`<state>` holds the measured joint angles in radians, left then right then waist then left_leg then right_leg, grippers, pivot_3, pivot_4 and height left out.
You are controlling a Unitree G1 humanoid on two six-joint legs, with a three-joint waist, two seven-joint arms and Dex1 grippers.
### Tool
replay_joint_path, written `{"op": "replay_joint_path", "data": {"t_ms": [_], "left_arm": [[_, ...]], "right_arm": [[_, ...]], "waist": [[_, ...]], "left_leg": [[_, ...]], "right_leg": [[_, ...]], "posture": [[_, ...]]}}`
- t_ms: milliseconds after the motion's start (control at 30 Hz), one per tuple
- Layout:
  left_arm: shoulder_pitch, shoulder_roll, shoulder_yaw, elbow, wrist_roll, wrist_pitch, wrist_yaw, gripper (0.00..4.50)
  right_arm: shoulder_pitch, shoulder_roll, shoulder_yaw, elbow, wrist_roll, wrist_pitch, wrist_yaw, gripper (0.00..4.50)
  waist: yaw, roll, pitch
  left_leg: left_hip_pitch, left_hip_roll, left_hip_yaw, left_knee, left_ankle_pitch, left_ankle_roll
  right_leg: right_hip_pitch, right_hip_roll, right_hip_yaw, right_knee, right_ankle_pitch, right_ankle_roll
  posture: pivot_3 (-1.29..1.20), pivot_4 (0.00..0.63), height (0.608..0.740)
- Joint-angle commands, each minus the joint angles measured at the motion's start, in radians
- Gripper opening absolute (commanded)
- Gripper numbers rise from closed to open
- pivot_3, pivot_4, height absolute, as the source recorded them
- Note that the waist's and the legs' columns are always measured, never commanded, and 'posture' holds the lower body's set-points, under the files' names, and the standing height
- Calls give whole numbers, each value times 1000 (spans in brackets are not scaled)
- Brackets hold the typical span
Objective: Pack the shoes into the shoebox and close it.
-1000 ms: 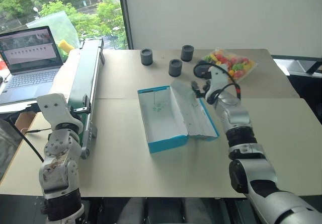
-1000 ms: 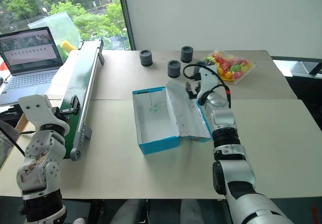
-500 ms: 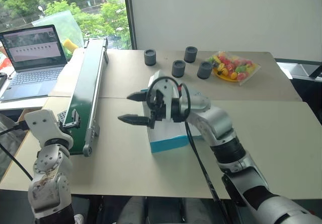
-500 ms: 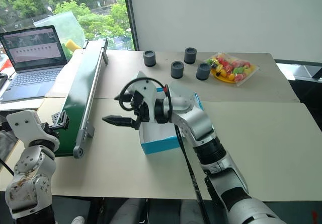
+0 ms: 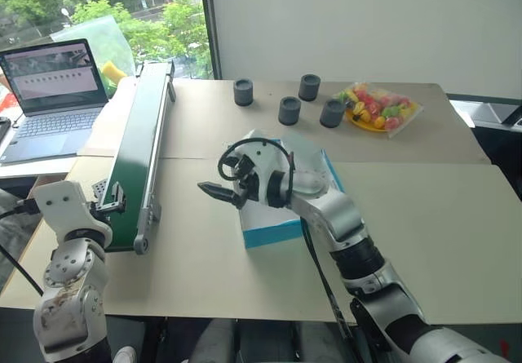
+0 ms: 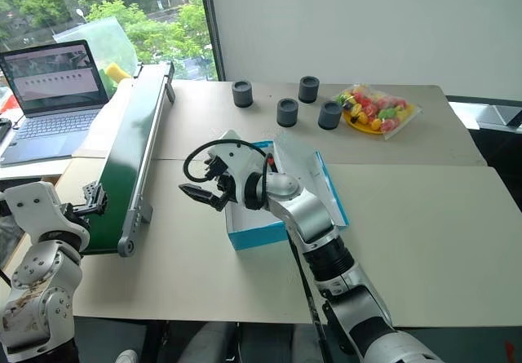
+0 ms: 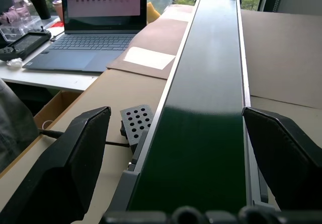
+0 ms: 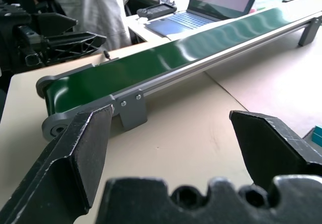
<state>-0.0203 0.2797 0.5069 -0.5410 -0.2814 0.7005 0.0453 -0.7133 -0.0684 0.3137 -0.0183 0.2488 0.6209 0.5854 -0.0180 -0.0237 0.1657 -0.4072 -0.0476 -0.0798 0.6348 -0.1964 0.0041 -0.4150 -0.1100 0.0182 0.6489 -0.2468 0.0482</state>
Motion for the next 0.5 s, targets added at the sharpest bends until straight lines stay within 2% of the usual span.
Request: {"op": "replay_joint_path", "data": {"t_ms": [33, 367, 500], "left_arm": [[-14, 32, -10, -30, 10, 4, -11, 4500], [-36, 34, -48, 0, 11, -1, -20, 4500], [-23, 20, -83, -12, 18, 1, -15, 4500]], "right_arm": [[-1, 4, -19, -34, 7, 0, -5, 4426], [14, -3, -23, -39, 9, 9, -2, 4426], [33, -40, -13, -53, -1, -1, 19, 4426]], "waist": [[-1, 0, 0], [-2, 0, 0], [0, 0, 0]], "left_leg": [[0, 0, 0, 0, 0, 0], [0, 1, 0, 0, 0, 0], [0, 0, 0, 0, 0, 0]], "right_leg": [[0, 0, 0, 0, 0, 0], [0, 0, 0, 0, 0, 0], [0, 0, 0, 0, 0, 0]], "posture": [[0, 150, 728], [0, 150, 728], [0, 150, 728]]}}
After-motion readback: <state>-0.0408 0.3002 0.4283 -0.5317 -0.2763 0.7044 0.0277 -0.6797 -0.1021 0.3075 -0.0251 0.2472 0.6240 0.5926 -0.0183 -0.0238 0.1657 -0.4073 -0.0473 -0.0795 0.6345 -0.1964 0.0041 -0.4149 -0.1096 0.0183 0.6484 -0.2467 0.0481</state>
